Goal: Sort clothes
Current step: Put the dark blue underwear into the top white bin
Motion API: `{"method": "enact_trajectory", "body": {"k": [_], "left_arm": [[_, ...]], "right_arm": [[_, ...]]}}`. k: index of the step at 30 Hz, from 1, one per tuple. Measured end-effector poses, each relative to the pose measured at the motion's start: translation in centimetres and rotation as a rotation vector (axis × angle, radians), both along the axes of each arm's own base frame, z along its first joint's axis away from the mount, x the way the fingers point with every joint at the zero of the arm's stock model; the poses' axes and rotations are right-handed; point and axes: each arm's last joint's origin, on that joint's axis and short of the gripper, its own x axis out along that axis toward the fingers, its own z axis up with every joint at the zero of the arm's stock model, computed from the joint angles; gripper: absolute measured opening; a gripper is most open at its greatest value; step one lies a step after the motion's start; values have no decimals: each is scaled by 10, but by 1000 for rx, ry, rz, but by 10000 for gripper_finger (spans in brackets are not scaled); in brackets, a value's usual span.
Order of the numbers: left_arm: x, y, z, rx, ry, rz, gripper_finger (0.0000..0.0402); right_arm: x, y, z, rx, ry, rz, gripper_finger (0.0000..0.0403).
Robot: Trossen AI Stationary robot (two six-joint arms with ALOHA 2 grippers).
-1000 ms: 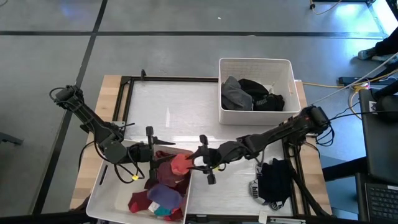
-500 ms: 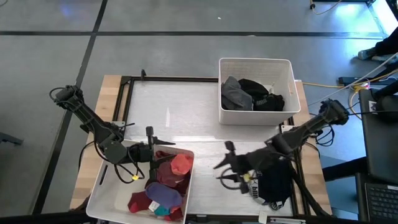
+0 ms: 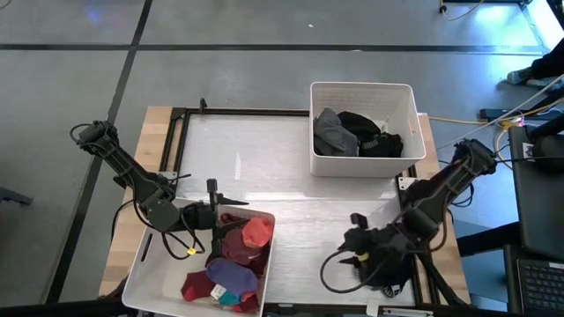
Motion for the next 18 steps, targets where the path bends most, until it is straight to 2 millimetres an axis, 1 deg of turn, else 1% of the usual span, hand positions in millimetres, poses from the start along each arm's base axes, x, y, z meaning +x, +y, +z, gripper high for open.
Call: {"method": "enact_trajectory", "body": {"k": [5,9,18], "left_arm": [[0,0,0,0,0,0,180],[0,0,0,-1,0,0,180],[0,0,0,-2,-1,0,180]], "right_arm": [[-22,6,-8,-20,110,-120,160],[-34,13,-16,-35,168,-188,160],[-46,35,-32,-6,241,-237,160]]}}
